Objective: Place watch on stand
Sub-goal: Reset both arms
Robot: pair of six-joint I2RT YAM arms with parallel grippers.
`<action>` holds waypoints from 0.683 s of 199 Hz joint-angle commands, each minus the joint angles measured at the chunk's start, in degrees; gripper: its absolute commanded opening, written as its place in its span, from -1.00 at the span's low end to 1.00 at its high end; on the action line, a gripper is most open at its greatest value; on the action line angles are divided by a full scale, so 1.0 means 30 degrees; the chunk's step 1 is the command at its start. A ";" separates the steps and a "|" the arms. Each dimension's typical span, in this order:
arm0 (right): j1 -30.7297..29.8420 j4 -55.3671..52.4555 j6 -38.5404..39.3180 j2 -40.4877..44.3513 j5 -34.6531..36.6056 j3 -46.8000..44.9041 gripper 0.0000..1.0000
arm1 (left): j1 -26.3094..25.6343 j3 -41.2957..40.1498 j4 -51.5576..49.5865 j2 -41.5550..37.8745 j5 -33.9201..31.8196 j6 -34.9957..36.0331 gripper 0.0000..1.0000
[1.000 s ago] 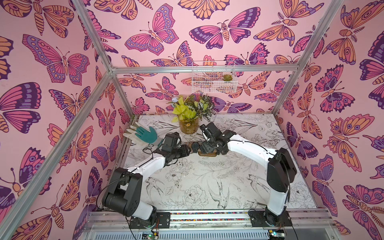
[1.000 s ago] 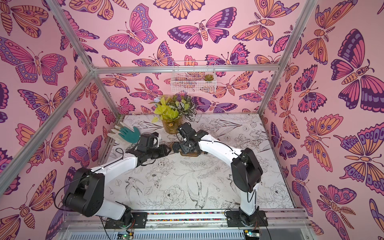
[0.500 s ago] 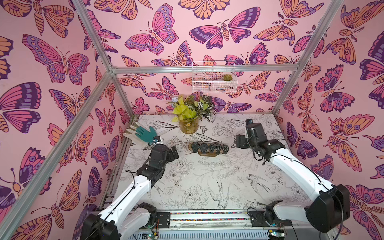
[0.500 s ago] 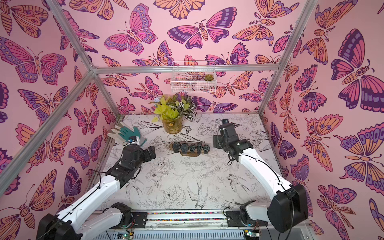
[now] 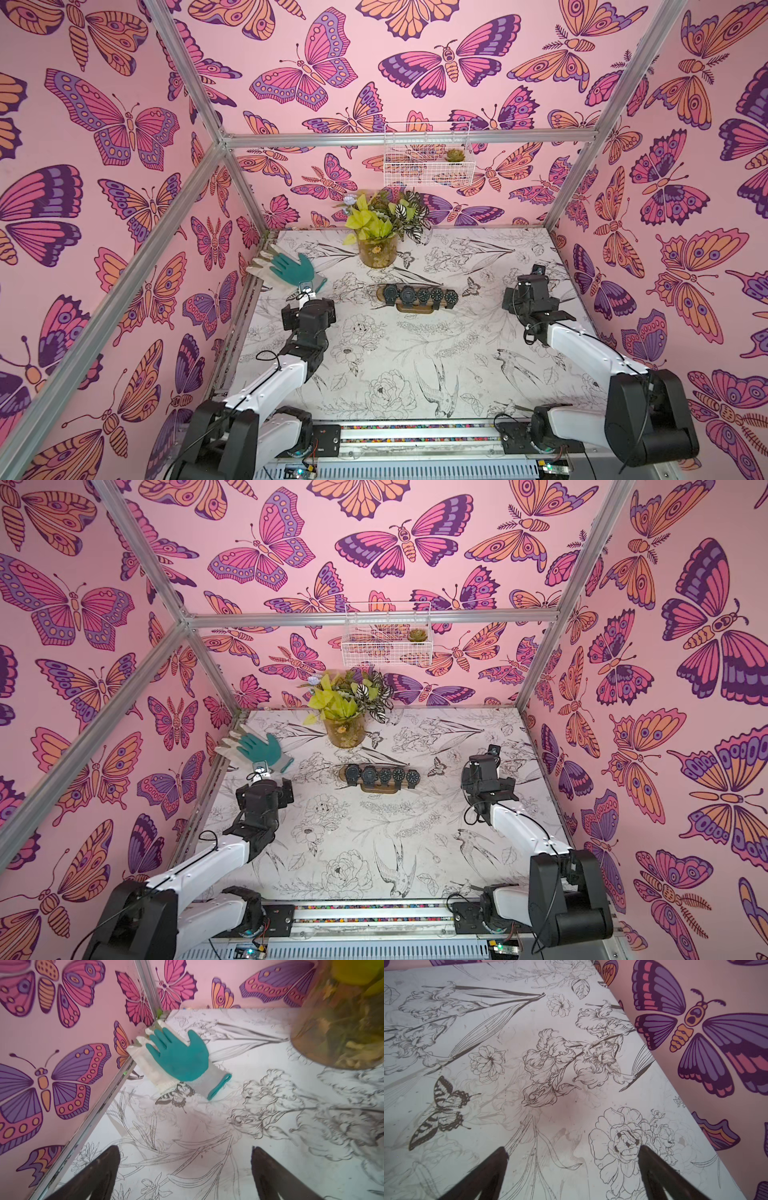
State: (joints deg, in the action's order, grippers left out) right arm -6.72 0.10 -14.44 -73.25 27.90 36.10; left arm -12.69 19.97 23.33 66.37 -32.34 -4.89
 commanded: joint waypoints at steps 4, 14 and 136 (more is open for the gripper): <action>0.0327 0.6003 0.1442 -0.0218 0.0213 -0.1970 0.99 | 0.1136 -0.1180 0.4572 0.1034 0.0928 0.1103 0.99; 0.0407 0.7916 0.1881 -0.0324 -0.0276 -0.2846 0.99 | 0.1708 -0.1618 0.6807 0.1632 0.4334 0.1843 0.99; 0.0926 1.8244 0.4449 -0.4648 -0.5888 -0.5476 0.98 | 0.4255 0.0210 0.9544 0.7174 0.7661 0.1088 0.99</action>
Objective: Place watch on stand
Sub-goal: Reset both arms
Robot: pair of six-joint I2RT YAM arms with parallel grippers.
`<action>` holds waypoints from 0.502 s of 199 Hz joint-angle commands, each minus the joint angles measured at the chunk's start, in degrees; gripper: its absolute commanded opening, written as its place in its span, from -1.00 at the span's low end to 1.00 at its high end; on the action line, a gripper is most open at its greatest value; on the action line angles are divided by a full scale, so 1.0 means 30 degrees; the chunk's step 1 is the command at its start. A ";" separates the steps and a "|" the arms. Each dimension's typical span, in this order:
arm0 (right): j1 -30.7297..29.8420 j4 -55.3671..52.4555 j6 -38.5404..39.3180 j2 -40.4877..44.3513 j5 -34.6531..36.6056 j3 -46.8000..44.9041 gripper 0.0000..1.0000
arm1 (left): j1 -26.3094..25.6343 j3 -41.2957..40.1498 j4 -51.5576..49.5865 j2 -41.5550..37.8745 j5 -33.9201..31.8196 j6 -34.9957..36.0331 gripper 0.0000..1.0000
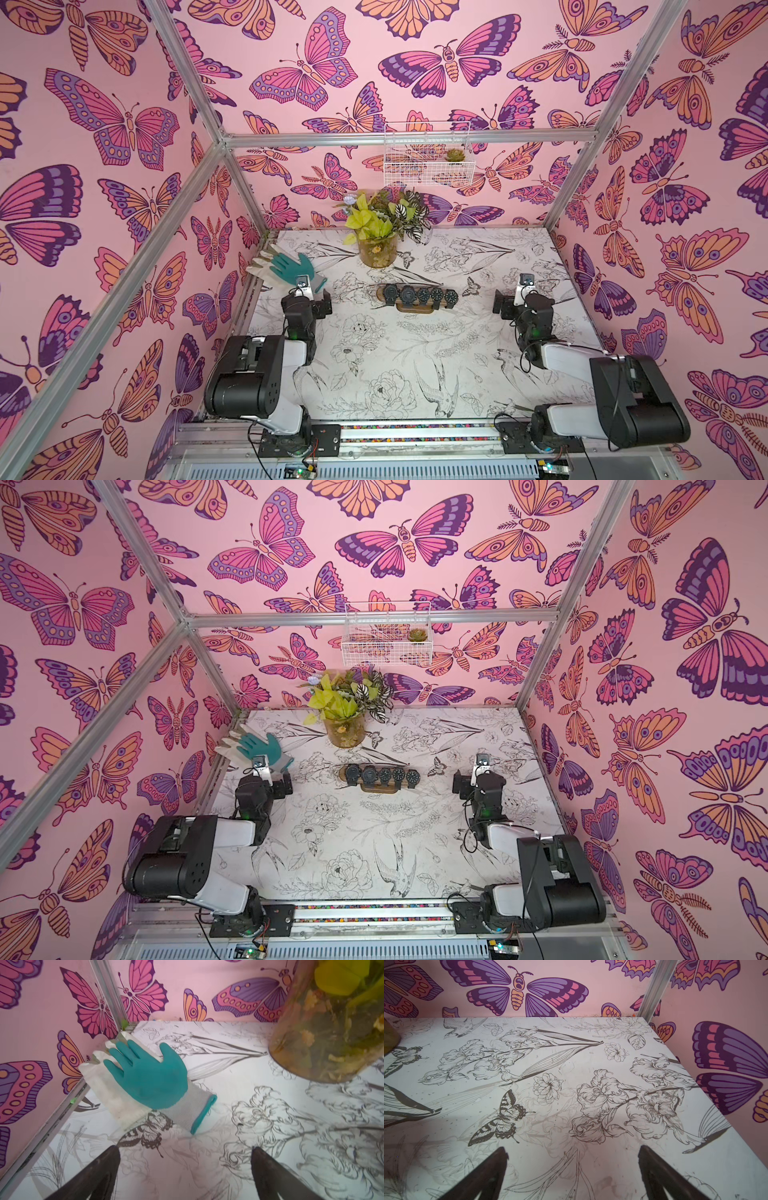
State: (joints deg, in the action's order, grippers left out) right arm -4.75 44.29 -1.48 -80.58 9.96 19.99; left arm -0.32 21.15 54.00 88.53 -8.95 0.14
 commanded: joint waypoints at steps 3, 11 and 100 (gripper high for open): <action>0.0274 0.3956 0.0128 -0.2497 0.0173 -0.0101 0.98 | 0.0116 -0.0119 -0.0958 -0.0287 -0.0233 -0.0686 0.99; 0.0293 0.3680 0.0000 -0.2516 0.0513 0.0029 0.98 | 0.0118 -0.0117 -0.1014 -0.0250 -0.0298 -0.0683 0.99; 0.0471 0.1261 -0.0825 -0.1882 0.1838 0.0706 0.98 | 0.0131 -0.0340 -0.0044 -0.0013 -0.0327 -0.0568 0.99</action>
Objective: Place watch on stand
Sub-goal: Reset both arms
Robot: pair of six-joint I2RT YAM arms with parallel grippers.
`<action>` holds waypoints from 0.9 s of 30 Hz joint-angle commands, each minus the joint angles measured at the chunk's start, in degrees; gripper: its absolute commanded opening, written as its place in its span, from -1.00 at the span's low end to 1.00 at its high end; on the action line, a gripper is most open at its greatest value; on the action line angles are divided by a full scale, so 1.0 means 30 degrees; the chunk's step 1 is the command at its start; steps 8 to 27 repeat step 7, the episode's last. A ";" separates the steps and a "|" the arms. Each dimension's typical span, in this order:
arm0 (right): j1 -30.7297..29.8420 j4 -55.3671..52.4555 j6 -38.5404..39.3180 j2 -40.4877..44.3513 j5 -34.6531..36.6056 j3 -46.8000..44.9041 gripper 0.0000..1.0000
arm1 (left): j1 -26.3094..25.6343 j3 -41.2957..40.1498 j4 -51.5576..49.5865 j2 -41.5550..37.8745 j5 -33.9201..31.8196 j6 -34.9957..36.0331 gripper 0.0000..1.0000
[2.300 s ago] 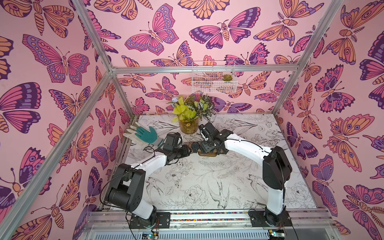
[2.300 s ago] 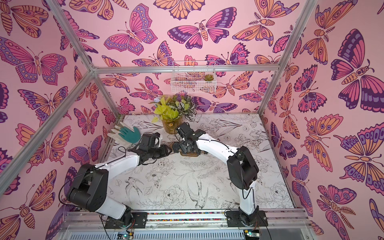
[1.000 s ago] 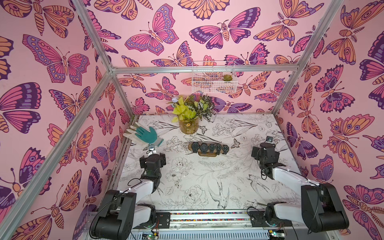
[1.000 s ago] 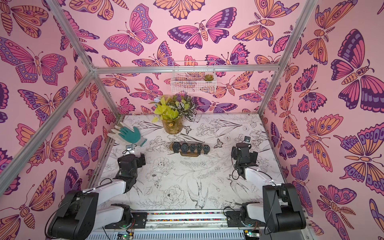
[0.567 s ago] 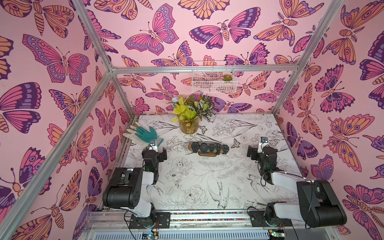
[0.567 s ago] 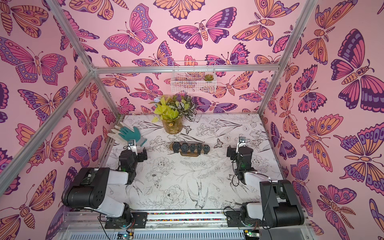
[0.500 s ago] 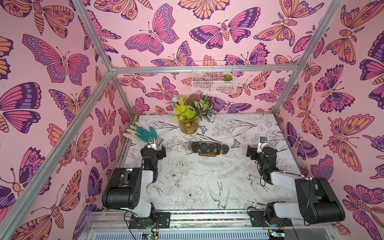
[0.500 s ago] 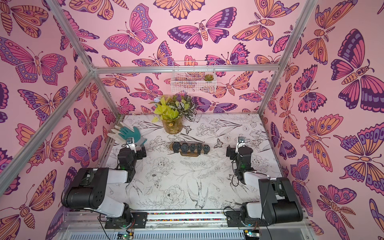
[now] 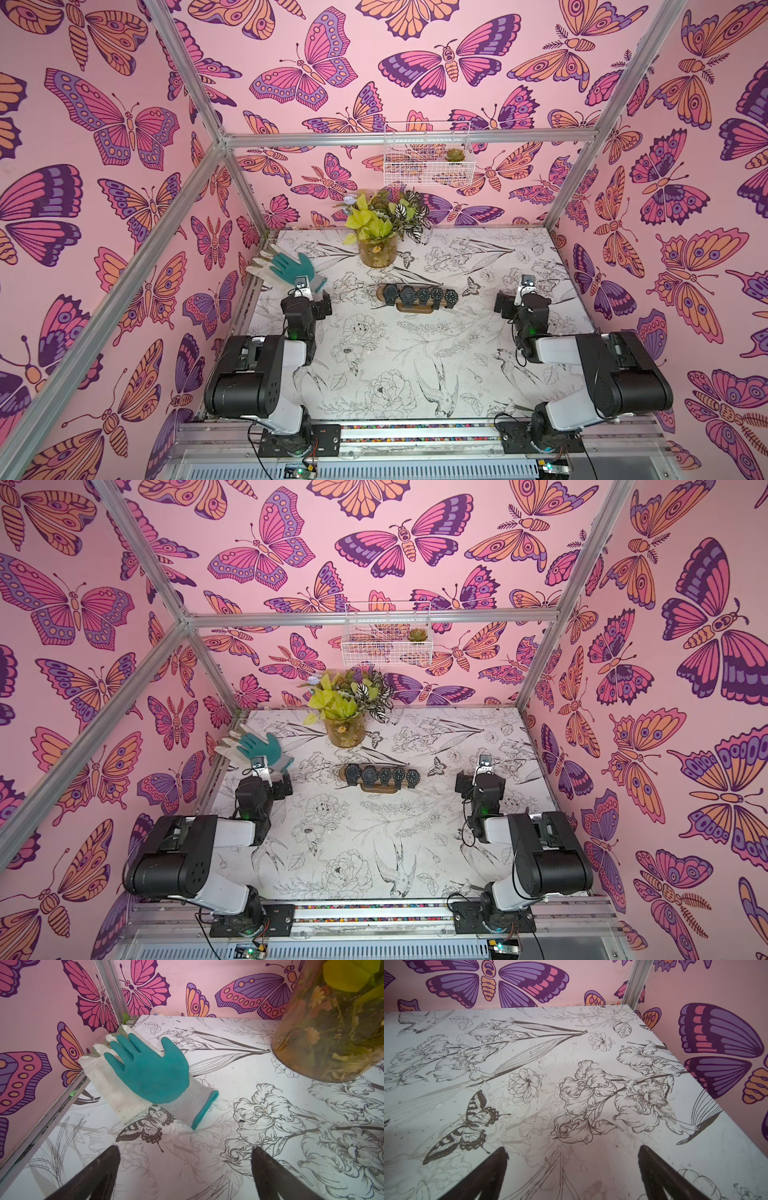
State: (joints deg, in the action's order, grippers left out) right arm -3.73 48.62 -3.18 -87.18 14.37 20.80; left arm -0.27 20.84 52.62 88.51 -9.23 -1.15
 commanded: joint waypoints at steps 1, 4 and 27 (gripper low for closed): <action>0.0129 -0.0211 -0.0243 0.0319 0.0366 0.0443 0.98 | 0.0104 -0.0238 0.0387 -0.0004 -0.0232 -0.0141 0.99; 0.0467 -0.0642 -0.0447 0.0271 -0.0276 0.0686 0.98 | 0.0091 -0.0177 0.0149 -0.0053 -0.0232 -0.0188 0.99; 0.0469 -0.0438 -0.0405 0.0377 -0.0264 0.0539 0.98 | 0.0091 -0.0194 0.0217 -0.0044 -0.0232 -0.0173 0.99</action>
